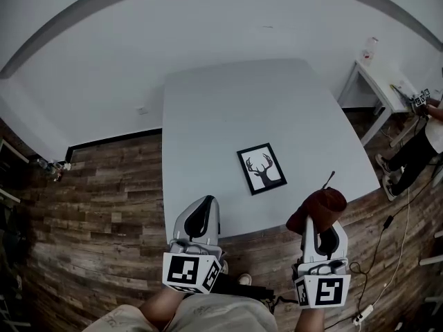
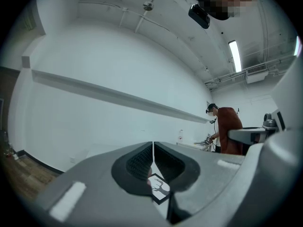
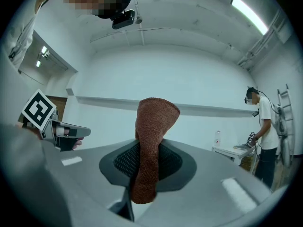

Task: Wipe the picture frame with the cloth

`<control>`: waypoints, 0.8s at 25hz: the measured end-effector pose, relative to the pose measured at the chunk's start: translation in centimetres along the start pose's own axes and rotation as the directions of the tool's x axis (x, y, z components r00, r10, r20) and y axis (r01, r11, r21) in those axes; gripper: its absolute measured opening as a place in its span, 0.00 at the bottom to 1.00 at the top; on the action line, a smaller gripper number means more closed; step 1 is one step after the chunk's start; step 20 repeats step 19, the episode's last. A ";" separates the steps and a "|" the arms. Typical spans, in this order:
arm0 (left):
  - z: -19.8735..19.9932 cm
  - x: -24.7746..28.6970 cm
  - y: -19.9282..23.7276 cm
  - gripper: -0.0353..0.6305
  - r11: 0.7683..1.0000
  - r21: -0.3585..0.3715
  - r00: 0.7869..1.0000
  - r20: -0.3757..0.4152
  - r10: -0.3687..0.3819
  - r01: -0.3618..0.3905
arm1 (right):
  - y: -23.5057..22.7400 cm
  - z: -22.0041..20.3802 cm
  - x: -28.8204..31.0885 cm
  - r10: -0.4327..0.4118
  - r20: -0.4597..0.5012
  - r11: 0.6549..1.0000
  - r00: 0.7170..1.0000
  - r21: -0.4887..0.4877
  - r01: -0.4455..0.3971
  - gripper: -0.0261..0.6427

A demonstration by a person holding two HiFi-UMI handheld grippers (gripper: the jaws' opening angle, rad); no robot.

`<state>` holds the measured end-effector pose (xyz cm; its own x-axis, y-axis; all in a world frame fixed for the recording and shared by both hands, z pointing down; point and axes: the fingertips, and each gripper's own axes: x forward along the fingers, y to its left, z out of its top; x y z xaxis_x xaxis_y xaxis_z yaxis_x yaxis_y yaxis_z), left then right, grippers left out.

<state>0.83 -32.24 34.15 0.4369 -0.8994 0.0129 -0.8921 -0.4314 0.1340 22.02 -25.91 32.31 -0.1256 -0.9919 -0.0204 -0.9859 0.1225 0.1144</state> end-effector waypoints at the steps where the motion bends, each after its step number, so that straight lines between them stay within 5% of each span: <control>1: 0.2 -0.1 0.1 0.05 1.000 0.002 1.000 0.003 0.002 -0.002 | -0.1 0.0 0.0 -0.005 0.000 1.000 1.000 -0.001 0.005 0.19; 20: 0.8 -1.0 0.7 0.06 1.000 0.011 0.999 0.026 0.028 -0.029 | -0.5 -0.1 -0.4 -0.021 -0.008 1.000 1.000 -0.013 0.021 0.19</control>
